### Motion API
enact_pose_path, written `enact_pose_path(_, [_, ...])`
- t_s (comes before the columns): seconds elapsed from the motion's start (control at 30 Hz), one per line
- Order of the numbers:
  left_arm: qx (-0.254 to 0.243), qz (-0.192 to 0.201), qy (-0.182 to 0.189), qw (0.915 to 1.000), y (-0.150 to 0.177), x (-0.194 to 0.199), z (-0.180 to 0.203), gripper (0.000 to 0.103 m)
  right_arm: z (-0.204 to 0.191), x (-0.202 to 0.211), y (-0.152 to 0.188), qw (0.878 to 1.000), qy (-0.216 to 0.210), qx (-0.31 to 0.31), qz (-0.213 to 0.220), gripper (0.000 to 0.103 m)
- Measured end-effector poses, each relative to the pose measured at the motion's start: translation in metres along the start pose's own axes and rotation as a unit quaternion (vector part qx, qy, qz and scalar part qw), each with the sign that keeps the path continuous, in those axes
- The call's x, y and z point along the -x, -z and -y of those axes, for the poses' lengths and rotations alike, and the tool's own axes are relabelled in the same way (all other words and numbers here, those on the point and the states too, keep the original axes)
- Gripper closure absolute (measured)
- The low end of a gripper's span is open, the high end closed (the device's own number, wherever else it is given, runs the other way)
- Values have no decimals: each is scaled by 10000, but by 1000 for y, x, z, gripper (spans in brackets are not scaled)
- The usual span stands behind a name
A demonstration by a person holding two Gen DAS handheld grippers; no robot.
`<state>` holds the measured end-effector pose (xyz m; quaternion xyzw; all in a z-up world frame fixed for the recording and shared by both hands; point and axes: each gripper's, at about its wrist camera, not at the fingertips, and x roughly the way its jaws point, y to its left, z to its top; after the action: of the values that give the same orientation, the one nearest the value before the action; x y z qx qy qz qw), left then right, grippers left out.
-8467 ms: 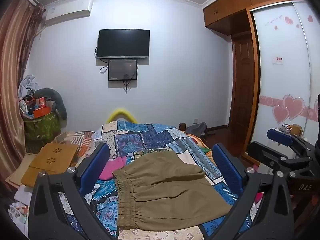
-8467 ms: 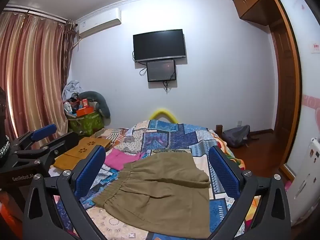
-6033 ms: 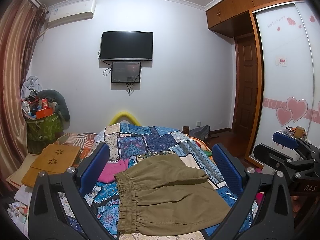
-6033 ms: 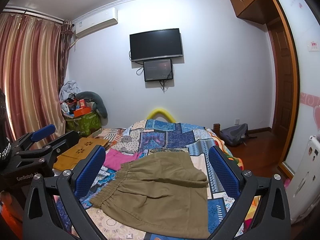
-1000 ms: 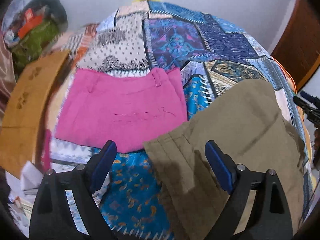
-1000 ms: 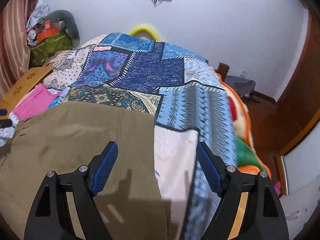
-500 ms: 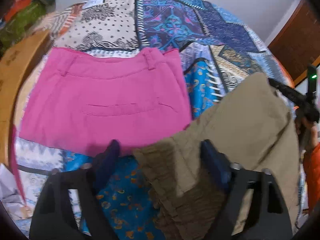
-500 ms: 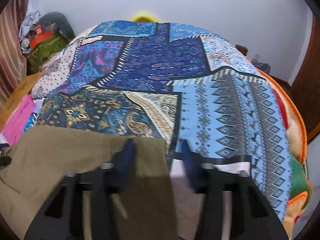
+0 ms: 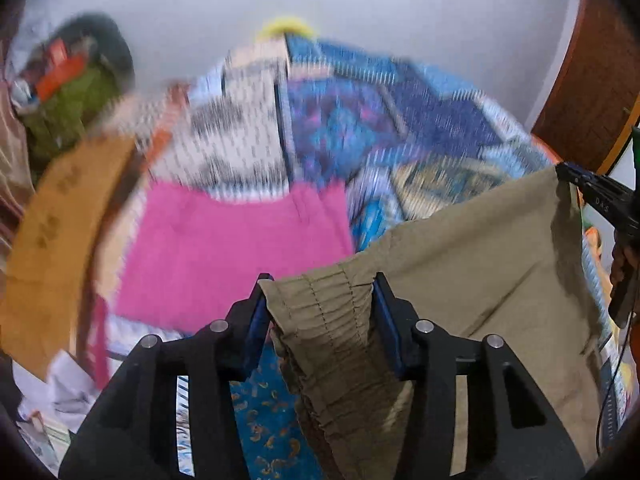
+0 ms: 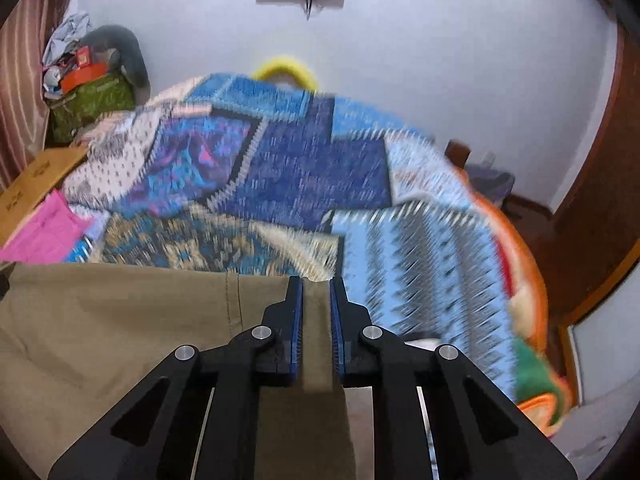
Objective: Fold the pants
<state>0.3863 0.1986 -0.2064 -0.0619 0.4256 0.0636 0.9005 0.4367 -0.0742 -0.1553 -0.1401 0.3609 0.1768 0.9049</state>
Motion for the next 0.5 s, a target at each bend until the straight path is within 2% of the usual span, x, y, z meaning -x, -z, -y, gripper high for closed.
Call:
enact_pose_path(0.13, [-144,467,-95,9988,-18,45,14,54,13,47,-20,9987,69,-208,454,92])
enact_pose_path(0.27, [-308,715,-70,9969,-24,82,26,54,23,98,-31,9962,19,-374,792,92])
enact_pose_path(0.5, [-635,888,-29,9940,2,132,42,54,34,172,-8,9933,-251,-390,1055,92])
